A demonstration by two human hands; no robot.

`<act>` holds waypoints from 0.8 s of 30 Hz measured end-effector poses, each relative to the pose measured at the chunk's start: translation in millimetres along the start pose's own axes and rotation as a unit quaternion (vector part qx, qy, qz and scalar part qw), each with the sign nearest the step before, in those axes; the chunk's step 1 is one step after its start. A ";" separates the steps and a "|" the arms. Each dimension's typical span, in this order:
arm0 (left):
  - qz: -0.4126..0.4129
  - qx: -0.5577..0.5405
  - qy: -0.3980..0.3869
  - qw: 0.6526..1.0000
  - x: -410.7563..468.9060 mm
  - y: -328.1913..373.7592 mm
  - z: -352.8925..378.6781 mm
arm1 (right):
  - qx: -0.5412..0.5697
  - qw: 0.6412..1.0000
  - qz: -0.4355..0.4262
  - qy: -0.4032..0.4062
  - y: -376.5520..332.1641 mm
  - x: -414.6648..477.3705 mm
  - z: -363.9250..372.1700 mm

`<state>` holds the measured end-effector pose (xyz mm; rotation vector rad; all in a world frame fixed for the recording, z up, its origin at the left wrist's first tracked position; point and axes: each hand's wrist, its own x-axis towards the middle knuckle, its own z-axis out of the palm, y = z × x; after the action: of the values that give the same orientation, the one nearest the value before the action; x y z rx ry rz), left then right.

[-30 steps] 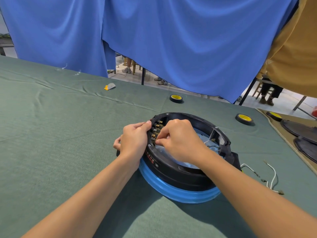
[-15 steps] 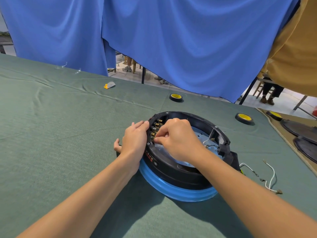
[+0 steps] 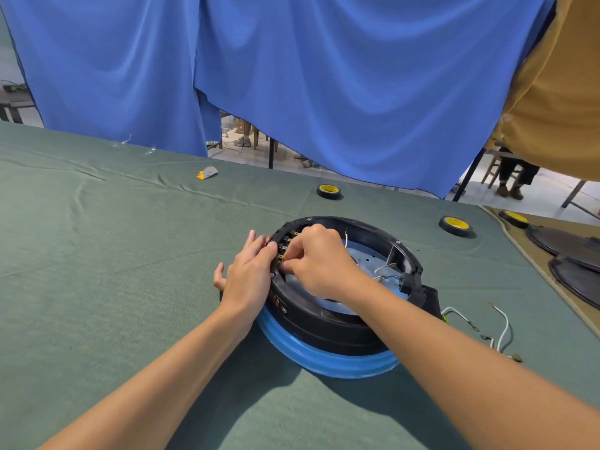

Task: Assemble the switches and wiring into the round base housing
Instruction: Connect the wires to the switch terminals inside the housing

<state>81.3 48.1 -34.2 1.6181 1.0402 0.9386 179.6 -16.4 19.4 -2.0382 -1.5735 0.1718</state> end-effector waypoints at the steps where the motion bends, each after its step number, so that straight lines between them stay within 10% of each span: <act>1: 0.001 0.001 0.001 1.000 0.1 0.1 -0.3 | 0.004 1.000 0.004 -0.002 -0.4 0.4 0.1; 24: -0.009 -0.016 0.106 0.994 -3.5 9.4 -2.7 | -0.136 0.989 -0.049 0.040 31.4 -8.2 -37.2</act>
<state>79.5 44.0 -24.8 1.5029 1.1762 1.1275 219.6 -41.8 33.2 -2.1323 -1.7189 -0.1697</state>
